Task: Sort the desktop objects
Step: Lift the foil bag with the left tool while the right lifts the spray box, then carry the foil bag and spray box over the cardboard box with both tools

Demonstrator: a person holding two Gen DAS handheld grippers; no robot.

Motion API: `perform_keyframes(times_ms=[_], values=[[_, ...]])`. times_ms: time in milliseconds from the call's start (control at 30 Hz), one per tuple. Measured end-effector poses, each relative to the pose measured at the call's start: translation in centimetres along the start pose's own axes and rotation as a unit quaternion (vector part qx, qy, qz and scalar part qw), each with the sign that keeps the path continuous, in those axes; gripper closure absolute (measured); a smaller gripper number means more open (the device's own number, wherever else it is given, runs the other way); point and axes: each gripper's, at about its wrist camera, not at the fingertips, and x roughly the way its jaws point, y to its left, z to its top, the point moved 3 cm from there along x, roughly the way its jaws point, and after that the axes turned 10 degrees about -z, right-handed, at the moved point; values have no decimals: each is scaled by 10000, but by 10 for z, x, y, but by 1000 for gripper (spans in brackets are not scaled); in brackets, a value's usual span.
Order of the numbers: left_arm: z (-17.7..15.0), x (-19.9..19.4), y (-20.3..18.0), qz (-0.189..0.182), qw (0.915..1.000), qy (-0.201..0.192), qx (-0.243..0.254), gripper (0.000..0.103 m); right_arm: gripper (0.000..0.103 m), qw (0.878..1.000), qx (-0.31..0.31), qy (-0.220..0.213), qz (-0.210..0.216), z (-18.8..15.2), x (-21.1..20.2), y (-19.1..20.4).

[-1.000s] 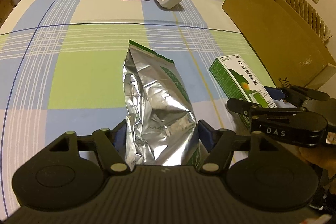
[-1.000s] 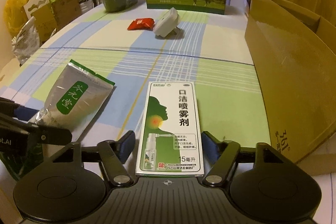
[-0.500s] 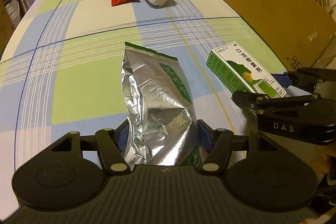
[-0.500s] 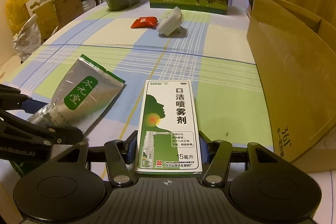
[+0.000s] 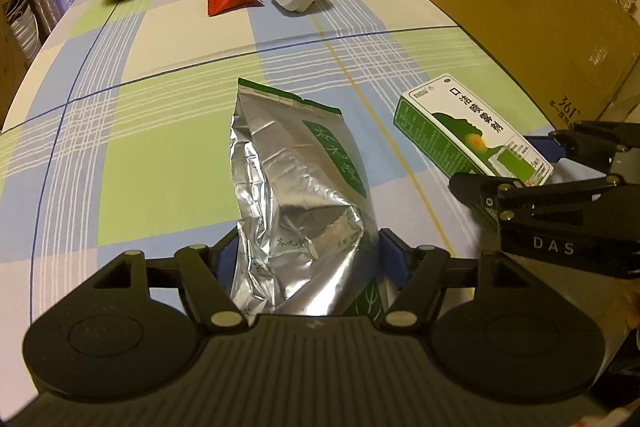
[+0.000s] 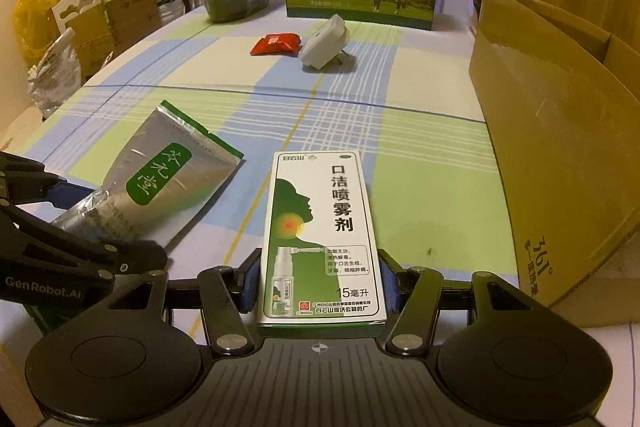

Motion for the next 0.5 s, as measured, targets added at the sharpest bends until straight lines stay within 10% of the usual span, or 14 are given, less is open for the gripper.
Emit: perform_keyframes(times_ms=[500], values=[[1, -6, 13, -263, 9987, -133, -408, 45, 48, 10000, 16, -84, 10, -1, -4, 0]])
